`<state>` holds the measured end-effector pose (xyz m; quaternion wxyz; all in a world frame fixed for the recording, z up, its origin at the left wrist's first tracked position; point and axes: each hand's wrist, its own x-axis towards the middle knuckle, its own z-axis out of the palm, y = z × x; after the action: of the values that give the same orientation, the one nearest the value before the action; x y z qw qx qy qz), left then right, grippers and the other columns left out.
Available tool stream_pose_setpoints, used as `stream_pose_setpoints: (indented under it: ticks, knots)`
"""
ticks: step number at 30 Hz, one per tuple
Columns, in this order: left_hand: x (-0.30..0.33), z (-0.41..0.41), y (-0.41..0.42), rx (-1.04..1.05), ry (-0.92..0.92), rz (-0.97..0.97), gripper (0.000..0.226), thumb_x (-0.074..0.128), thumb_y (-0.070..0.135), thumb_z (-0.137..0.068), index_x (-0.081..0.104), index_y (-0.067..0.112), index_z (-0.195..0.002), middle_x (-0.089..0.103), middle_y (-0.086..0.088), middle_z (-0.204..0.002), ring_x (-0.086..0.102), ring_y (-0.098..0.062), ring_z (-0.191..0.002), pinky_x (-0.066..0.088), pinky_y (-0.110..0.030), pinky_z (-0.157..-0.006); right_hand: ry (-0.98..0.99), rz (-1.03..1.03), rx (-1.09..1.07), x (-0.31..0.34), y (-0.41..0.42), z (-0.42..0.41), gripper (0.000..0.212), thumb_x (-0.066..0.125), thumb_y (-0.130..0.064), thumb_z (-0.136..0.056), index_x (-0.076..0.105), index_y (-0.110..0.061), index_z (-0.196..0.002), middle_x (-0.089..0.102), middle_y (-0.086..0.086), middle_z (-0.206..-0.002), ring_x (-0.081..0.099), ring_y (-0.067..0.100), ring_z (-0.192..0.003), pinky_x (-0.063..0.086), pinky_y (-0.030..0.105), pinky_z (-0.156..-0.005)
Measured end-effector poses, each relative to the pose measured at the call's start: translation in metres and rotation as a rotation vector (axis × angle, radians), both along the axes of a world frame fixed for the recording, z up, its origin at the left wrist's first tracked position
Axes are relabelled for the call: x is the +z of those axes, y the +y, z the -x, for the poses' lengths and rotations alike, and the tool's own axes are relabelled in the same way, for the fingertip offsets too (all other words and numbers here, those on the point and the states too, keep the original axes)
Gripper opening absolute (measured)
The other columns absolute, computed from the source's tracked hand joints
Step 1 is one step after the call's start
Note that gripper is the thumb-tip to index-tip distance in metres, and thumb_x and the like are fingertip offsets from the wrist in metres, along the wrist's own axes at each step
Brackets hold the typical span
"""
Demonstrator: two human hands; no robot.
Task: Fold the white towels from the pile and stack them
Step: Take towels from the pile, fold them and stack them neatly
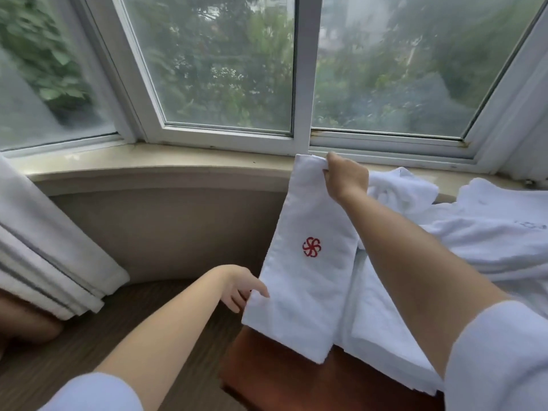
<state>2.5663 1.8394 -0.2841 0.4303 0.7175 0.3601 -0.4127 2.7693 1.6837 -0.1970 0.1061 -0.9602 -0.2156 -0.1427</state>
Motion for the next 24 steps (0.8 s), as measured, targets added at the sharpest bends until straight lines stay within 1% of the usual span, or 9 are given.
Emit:
stream_pose_setpoints:
  ticks: [2,7,9,12,16,19,21,22,24]
  knots:
    - [-0.009,-0.009,0.01,-0.055,-0.017,0.011,0.073,0.072,0.023,-0.085,0.035,0.009,-0.146,0.05,-0.016,-0.139,0.055,-0.03,-0.12,0.047,-0.043,-0.102,-0.031,0.04,-0.052,-0.002,0.009,-0.002,0.014,0.048,-0.006,-0.089,0.04,-0.018,-0.09,0.067,0.012,-0.095,0.062,0.033,-0.087,0.028,0.031,-0.059]
    - [-0.014,-0.045,0.031,-0.178,-0.05,0.061,0.066,0.069,0.037,-0.087,0.041,0.015,-0.143,0.06,-0.012,-0.129,0.061,-0.025,-0.111,0.051,-0.038,-0.095,-0.081,0.048,-0.191,-0.007,0.024,-0.018,0.018,0.05,0.001,-0.085,0.054,-0.007,-0.101,0.068,0.016,-0.093,0.063,0.035,-0.086,0.031,0.031,-0.065]
    - [-0.016,-0.066,0.037,-0.157,-0.18,0.014,0.072,0.07,0.039,-0.086,0.036,0.017,-0.145,0.055,-0.011,-0.135,0.058,-0.025,-0.114,0.052,-0.037,-0.092,-0.046,0.104,-0.163,-0.013,0.023,-0.026,0.015,0.051,-0.007,-0.089,0.055,-0.009,-0.103,0.069,0.013,-0.096,0.063,0.033,-0.089,0.031,0.031,-0.069]
    - [-0.018,-0.106,0.042,-0.038,-0.473,-0.046,0.076,0.073,0.025,-0.084,0.03,0.02,-0.146,0.043,-0.01,-0.144,0.05,-0.027,-0.124,0.047,-0.04,-0.099,0.049,0.183,-0.087,-0.032,0.017,-0.034,0.015,0.047,-0.022,-0.095,0.056,-0.014,-0.105,0.068,0.008,-0.103,0.063,0.028,-0.095,0.031,0.033,-0.081]
    - [-0.008,-0.171,0.034,0.074,-0.762,0.042,0.087,0.074,0.009,-0.08,0.024,0.021,-0.15,0.038,-0.014,-0.146,0.043,-0.03,-0.13,0.042,-0.039,-0.104,0.118,0.124,-0.092,-0.043,0.007,-0.046,0.027,0.048,-0.017,-0.083,0.057,-0.019,-0.109,0.067,0.005,-0.103,0.059,0.027,-0.1,0.029,0.035,-0.09]
    - [0.004,-0.215,0.018,0.111,-0.914,0.175,0.107,0.076,0.0,-0.075,0.008,0.027,-0.154,0.035,-0.009,-0.147,0.04,-0.027,-0.131,0.042,-0.029,-0.089,0.156,-0.027,-0.066,-0.04,-0.002,-0.06,0.031,0.048,-0.015,-0.08,0.063,-0.026,-0.106,0.066,0.005,-0.098,0.055,0.024,-0.102,0.023,0.033,-0.102]
    - [0.01,-0.238,0.007,0.11,-0.944,0.29,0.114,0.076,-0.004,-0.073,0.003,0.028,-0.154,0.039,-0.001,-0.139,0.044,-0.022,-0.123,0.047,-0.025,-0.078,0.155,-0.177,-0.041,-0.042,-0.008,-0.071,0.034,0.048,-0.011,-0.081,0.066,-0.027,-0.103,0.067,0.005,-0.096,0.054,0.023,-0.099,0.028,0.031,-0.1]
    - [0.011,-0.247,0.004,0.099,-0.937,0.328,0.109,0.075,-0.006,-0.072,0.009,0.025,-0.153,0.042,-0.002,-0.136,0.048,-0.023,-0.121,0.05,-0.028,-0.076,0.209,-0.329,-0.047,-0.042,-0.012,-0.076,0.036,0.047,-0.01,-0.082,0.067,-0.027,-0.106,0.068,0.004,-0.098,0.055,0.023,-0.099,0.033,0.031,-0.096]
    - [0.008,-0.261,-0.002,0.075,-0.891,0.347,0.08,0.074,-0.008,-0.072,0.039,0.013,-0.141,0.055,-0.01,-0.129,0.057,-0.029,-0.114,0.055,-0.04,-0.082,0.383,-0.667,-0.166,-0.044,-0.025,-0.086,0.04,0.044,-0.013,-0.088,0.063,-0.028,-0.119,0.068,0.003,-0.111,0.055,0.021,-0.106,0.04,0.032,-0.094]
